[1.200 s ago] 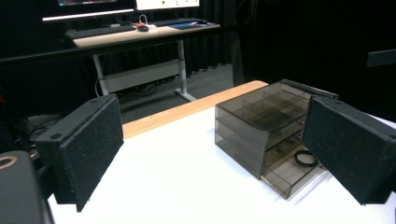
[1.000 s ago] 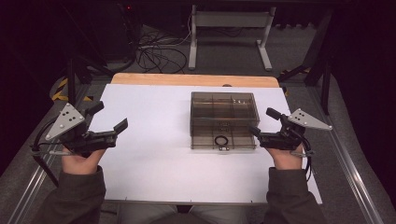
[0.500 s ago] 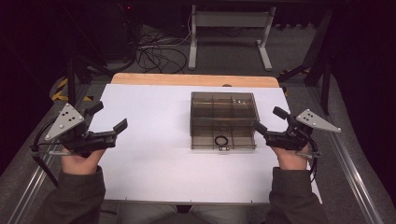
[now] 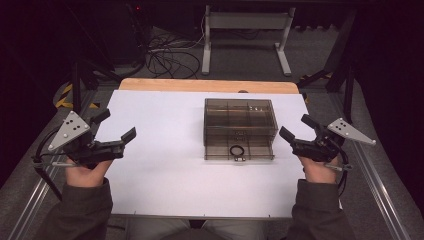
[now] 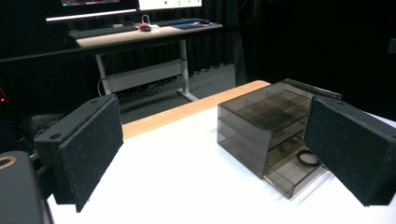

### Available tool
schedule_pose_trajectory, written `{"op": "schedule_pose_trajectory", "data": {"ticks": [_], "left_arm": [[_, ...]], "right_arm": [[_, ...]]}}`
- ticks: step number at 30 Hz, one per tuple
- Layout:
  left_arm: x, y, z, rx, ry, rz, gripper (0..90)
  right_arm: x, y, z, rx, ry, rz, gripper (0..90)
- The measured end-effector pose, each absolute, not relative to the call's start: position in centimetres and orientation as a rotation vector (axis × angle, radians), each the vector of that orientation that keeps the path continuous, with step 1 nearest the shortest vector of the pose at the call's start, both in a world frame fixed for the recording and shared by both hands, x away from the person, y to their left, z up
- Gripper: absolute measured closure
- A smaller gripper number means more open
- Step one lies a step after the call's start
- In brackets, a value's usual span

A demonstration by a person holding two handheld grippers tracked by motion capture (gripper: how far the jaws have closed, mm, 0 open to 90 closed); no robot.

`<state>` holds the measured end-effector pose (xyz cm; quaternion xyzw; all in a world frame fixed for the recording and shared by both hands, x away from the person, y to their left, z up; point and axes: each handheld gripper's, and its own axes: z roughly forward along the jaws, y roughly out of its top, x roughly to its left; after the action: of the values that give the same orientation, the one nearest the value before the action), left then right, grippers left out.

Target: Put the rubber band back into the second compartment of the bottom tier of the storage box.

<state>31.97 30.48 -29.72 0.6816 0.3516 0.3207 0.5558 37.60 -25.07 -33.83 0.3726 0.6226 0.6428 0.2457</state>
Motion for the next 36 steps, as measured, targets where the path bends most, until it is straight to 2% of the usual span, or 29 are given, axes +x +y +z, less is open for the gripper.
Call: {"op": "schedule_pose_trajectory", "data": {"ticks": [36], "left_arm": [[32.1,30.5,-29.9,1.586,0.83,0.758,4.7]], "right_arm": [[37.1,-27.1,-33.7,1.053,1.622,1.748,0.0]]}}
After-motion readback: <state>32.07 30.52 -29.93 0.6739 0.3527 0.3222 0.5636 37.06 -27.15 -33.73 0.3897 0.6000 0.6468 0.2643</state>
